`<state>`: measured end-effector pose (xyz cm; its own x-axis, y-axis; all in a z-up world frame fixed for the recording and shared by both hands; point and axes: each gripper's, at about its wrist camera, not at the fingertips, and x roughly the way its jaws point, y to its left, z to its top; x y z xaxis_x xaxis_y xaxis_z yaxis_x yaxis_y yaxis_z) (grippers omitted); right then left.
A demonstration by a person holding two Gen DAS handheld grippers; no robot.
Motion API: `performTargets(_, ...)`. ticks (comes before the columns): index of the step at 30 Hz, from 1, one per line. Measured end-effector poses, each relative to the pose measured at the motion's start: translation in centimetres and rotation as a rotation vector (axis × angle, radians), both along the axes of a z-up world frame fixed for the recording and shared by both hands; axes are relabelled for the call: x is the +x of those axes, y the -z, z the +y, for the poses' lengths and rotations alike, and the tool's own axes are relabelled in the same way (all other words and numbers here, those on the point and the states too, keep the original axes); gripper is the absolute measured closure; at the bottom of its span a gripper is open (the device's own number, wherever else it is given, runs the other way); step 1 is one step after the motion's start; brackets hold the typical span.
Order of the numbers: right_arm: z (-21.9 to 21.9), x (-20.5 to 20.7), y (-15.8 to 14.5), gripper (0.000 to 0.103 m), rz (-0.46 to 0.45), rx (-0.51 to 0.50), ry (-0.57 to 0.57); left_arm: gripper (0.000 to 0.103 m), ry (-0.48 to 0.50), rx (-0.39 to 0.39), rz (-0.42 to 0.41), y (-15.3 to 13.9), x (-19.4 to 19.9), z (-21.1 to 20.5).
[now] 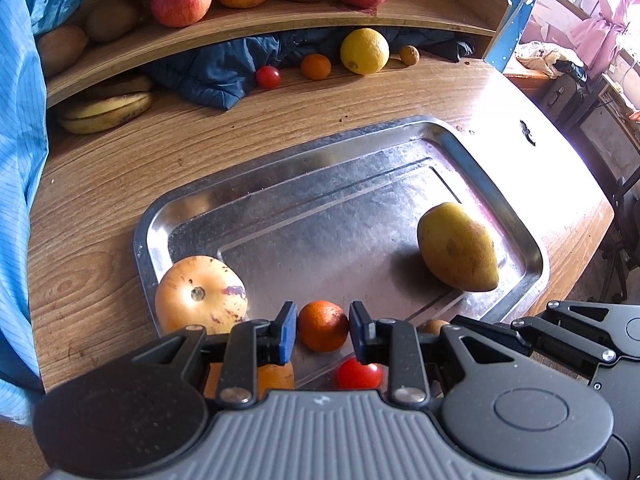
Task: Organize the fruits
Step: 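Open both tools to drop the orange fruit and brown fruit onto the tray, then move both open tools back toward the fruits under the shelf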
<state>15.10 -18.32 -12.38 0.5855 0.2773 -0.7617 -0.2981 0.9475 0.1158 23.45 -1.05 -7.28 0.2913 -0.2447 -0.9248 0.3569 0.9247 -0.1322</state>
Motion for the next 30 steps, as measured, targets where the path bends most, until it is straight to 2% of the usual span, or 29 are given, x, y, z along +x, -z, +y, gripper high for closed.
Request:
performTargets(1,-0.1,0.0,-0.1,0.07,0.0,0.003,0.002,0.072,0.0,0.0,0.001,0.0,0.0,0.0)
performTargets(5,-0.5,-0.3,-0.7,0.048,-0.006,0.028,0.012,0.071,-0.001,-0.006,-0.003,-0.3,-0.1,0.0)
performTargets(10,-1.1,-0.7,-1.5,0.03,-0.018,0.051,0.015,0.056,-0.019,-0.049,-0.01,-1.3,-0.1,0.4)
performTargets(12,-1.2,-0.9,-1.6,0.019,-0.012,0.059,0.014,0.049,-0.027,-0.062,-0.016,-1.7,-0.2,0.5)
performTargets(18,-1.4,-1.1,-1.9,0.006,-0.004,0.056,0.022,0.022,-0.035,-0.073,-0.044,-2.9,-0.6,0.9)
performTargets(23,-1.5,-1.4,-1.8,0.001,0.003,0.043,0.036,0.002,0.005,-0.089,-0.082,-4.0,-1.2,1.4)
performTargets(30,-1.7,-1.9,-1.6,0.001,0.0,-0.007,0.061,0.001,0.085,-0.096,-0.108,-4.4,-2.8,3.3)
